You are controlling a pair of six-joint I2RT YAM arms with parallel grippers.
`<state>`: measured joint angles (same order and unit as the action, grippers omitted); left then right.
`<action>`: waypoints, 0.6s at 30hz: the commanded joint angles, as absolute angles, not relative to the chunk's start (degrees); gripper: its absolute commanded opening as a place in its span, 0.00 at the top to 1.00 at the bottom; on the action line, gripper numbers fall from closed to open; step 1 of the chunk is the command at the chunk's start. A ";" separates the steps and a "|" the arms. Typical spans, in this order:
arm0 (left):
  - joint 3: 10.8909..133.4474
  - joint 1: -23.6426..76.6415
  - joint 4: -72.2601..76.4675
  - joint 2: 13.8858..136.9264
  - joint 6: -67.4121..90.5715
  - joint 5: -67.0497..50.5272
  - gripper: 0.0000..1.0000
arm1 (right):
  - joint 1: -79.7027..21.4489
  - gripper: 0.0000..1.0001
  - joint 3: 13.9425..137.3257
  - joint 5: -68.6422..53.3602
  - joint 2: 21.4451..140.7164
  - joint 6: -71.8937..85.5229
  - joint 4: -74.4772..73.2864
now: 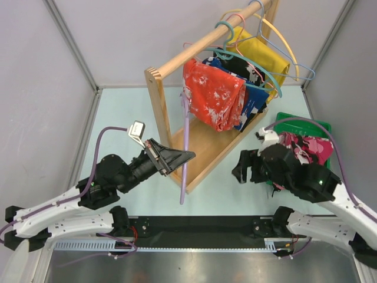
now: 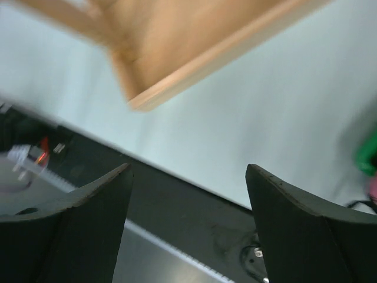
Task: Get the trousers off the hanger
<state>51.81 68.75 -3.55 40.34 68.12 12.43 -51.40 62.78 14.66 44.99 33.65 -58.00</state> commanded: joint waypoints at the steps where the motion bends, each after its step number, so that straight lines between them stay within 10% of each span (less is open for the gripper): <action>1: 53.79 68.64 2.63 41.83 68.47 14.59 1.00 | -68.08 0.17 67.49 16.95 45.26 38.67 -49.59; 7: 55.19 68.64 3.60 45.00 68.91 16.08 1.00 | -85.58 0.16 80.21 26.53 55.80 34.28 -43.51; 18: 55.63 68.64 4.13 46.49 69.79 17.58 1.00 | -87.80 0.35 82.01 31.55 60.91 31.82 -34.02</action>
